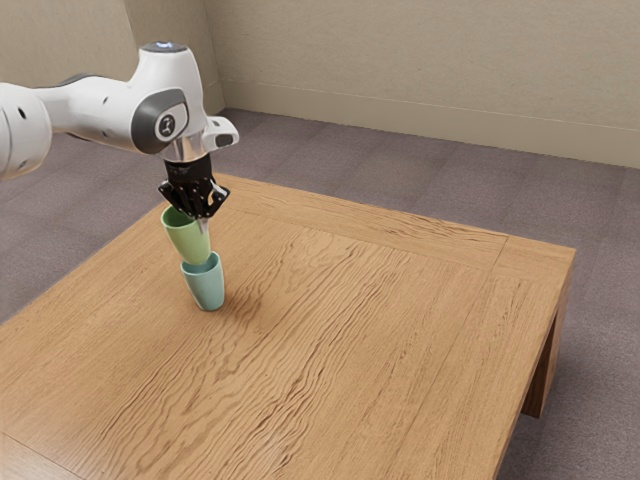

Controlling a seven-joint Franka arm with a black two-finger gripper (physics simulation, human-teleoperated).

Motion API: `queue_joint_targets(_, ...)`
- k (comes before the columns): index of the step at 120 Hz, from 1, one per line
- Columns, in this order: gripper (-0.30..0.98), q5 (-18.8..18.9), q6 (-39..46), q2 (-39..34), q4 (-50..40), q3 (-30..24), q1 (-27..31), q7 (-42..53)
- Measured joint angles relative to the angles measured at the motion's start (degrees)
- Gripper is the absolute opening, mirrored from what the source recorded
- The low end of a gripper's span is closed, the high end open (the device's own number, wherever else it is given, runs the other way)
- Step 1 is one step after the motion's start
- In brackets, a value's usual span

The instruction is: Place the right cup onto the left cup

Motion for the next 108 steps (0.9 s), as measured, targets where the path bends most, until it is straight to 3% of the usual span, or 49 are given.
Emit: queue_joint_targets(108, -0.1, 0.15, 0.22, 3.54, 1.54, -0.04, 0.27, 0.36)
